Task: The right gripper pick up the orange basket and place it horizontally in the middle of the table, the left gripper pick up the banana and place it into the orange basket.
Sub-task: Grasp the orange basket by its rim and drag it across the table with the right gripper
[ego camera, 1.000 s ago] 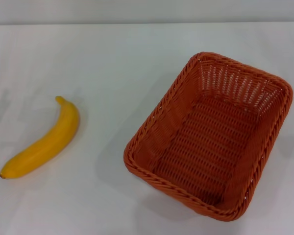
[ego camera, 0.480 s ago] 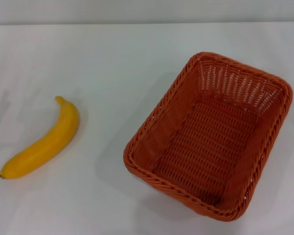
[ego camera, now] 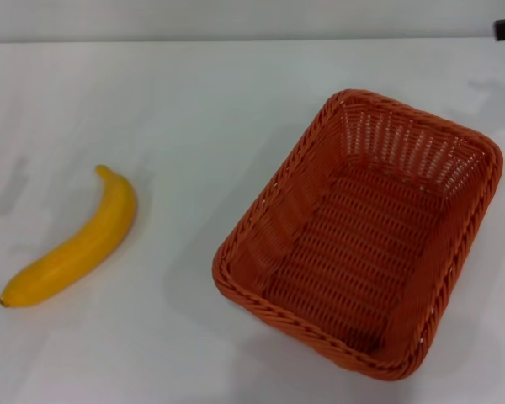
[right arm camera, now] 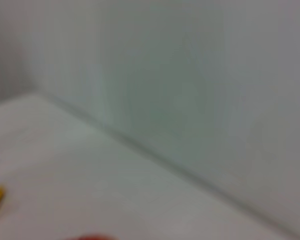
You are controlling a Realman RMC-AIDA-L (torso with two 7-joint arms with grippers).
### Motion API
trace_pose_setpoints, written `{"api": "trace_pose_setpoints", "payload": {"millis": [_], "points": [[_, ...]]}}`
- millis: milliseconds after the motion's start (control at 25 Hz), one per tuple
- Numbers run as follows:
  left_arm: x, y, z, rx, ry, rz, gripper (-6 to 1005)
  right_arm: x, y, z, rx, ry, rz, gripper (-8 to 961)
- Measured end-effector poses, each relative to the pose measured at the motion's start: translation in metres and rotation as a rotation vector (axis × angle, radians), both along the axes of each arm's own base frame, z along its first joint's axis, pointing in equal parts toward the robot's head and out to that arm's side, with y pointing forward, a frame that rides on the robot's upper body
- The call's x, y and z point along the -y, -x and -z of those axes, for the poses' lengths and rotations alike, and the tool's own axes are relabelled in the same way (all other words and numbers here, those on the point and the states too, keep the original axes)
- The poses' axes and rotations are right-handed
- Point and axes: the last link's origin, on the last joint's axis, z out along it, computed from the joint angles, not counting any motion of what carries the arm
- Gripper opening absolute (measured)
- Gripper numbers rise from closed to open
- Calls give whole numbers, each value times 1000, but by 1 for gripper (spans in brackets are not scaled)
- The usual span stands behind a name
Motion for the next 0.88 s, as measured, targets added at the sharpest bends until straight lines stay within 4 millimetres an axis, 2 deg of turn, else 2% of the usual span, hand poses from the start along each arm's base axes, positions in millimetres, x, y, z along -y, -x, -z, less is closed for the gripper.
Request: {"api": "trace_pose_setpoints", "payload": {"millis": [240, 520, 880], "points": [[-5, -6, 0, 0, 2, 25, 867, -3, 25, 14, 127, 188, 73, 749], [-2, -4, 0, 1, 2, 19, 864, -4, 48, 57, 206, 291, 81, 743], [-2, -4, 1, -2, 7, 21, 860, -9, 49, 102, 359, 298, 94, 736]]}}
